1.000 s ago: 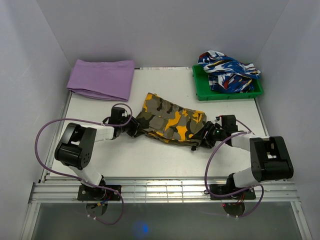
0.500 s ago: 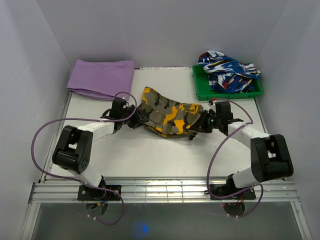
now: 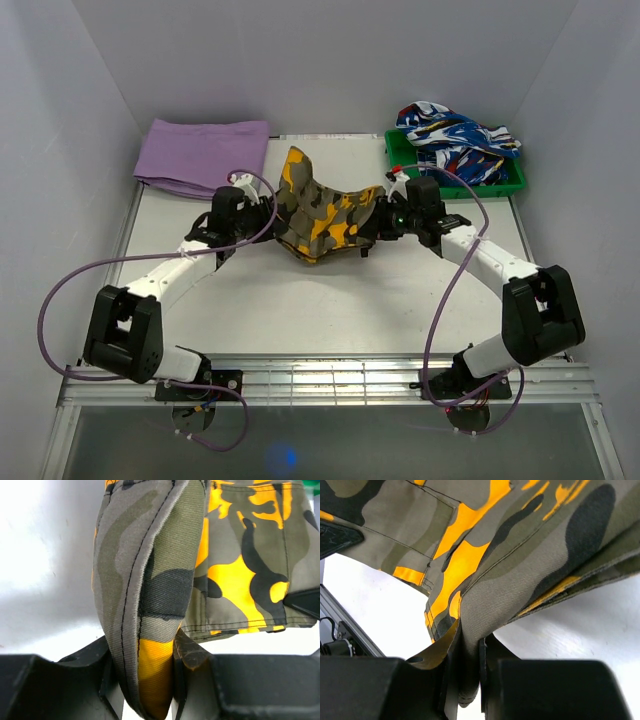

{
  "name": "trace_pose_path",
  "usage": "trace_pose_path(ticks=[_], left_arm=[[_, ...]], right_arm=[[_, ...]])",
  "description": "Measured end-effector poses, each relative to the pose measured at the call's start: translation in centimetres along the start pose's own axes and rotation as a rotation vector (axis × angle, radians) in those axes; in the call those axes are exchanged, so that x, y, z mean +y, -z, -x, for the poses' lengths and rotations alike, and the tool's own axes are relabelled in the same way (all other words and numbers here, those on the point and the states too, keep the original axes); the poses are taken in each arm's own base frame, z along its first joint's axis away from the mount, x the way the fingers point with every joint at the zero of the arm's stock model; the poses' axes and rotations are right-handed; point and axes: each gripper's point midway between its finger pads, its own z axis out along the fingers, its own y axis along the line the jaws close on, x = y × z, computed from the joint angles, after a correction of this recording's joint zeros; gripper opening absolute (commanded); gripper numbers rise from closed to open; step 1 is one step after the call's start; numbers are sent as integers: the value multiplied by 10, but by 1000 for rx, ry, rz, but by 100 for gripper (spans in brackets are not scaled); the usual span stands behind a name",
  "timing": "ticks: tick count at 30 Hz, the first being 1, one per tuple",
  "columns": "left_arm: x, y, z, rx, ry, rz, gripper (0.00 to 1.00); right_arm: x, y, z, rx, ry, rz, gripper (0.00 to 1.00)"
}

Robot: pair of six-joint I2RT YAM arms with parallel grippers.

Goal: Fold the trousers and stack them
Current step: Neatly place the folded trousers to the corner

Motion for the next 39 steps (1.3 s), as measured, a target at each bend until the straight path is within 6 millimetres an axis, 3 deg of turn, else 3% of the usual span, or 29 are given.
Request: trace_pose_path(ticks=[5,9,17,22,29,35,39], left_arm=[[-10,18,42,-115,-87,-17,0],[2,34,88,-216,-95,6,0],[74,76,214,-467,-63,115,0],[129,87,263,-558,-29,155,0],[218,82,293,-618,84,181,0],[265,69,299,-642,124,184,0],[285,60,295,-649,129,189,0]], right_arm=[[26,-11,29,-48,97,34,8],[49,-28,58,-96,180,72,8],[108,-84,130,-229,325,193,8],[146,-130,169,-313,391,274,8],[163,-215,183,-380,424,342,8],[152,-280,162,-436,430,323,8],[144,-310,148,-500,455,289,8]])
